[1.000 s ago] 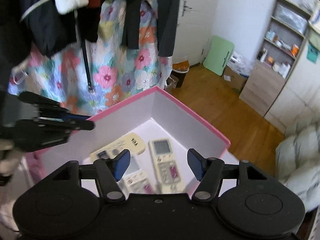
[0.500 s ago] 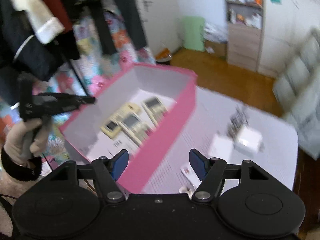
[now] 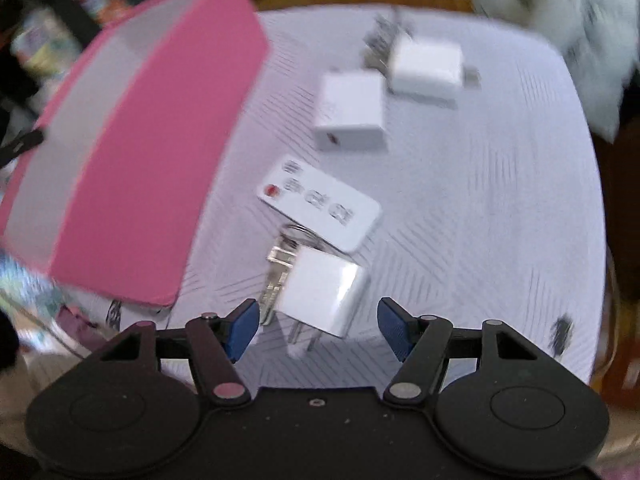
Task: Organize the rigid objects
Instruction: 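Grasp the white charger with the right tool, then carry the white charger into the pink box and lower it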
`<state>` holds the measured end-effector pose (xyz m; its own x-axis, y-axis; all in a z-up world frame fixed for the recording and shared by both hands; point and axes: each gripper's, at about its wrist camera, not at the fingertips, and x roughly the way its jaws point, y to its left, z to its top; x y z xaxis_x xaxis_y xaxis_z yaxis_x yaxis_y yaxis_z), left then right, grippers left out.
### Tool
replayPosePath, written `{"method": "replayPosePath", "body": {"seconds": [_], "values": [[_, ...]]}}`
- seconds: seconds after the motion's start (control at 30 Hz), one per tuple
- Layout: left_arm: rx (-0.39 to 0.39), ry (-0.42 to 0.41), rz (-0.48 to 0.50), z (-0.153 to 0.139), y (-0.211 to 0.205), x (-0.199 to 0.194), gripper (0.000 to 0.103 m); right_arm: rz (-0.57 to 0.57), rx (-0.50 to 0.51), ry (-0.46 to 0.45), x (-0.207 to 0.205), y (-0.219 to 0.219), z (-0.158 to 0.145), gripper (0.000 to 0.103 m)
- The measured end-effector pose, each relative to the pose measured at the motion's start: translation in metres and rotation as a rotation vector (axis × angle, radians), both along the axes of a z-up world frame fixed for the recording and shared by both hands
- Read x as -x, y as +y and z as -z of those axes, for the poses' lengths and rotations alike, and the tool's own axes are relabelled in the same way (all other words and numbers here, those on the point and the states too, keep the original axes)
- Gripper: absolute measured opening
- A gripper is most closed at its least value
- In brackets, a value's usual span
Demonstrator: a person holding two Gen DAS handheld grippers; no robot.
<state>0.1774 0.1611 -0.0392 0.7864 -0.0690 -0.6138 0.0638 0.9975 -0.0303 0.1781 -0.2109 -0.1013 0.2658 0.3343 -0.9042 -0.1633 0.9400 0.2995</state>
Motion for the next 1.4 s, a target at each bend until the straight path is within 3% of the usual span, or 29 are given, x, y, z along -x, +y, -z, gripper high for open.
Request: {"method": "replayPosePath", "body": {"seconds": [0.1, 0.13, 0.27, 0.43, 0.73, 1.03, 1.17, 1.27, 1.4], "values": [[0.005, -0.001, 0.001, 0.0, 0.002, 0.0, 0.003, -0.029, 0.017, -0.033, 0.002, 0.01, 0.0, 0.064], [0.007, 0.0, 0.001, 0.0, 0.002, 0.0, 0.003, -0.047, 0.057, -0.059, 0.004, 0.015, 0.0, 0.054], [0.009, -0.002, -0.001, 0.001, 0.002, 0.001, 0.003, -0.123, 0.239, -0.177, 0.012, 0.03, -0.005, 0.053], [0.011, 0.0, -0.002, 0.0, 0.001, 0.001, 0.003, -0.101, 0.208, -0.136, 0.006, 0.025, 0.003, 0.054], [0.009, 0.001, -0.002, -0.002, -0.001, 0.001, 0.003, -0.084, 0.233, -0.255, 0.005, 0.018, -0.001, 0.054], [0.011, 0.002, -0.001, -0.002, -0.001, 0.0, 0.003, -0.069, 0.184, -0.326, 0.006, 0.014, -0.034, 0.054], [0.01, 0.002, 0.0, -0.002, -0.002, 0.001, 0.003, -0.094, 0.121, -0.377, 0.009, 0.02, -0.064, 0.054], [0.015, -0.001, -0.004, -0.001, -0.001, 0.001, 0.003, -0.179, 0.133, -0.424, 0.009, 0.038, -0.099, 0.054], [0.033, 0.004, -0.004, -0.003, 0.002, -0.001, 0.003, -0.445, 0.282, -0.469, 0.006, 0.093, -0.146, 0.054]]}}
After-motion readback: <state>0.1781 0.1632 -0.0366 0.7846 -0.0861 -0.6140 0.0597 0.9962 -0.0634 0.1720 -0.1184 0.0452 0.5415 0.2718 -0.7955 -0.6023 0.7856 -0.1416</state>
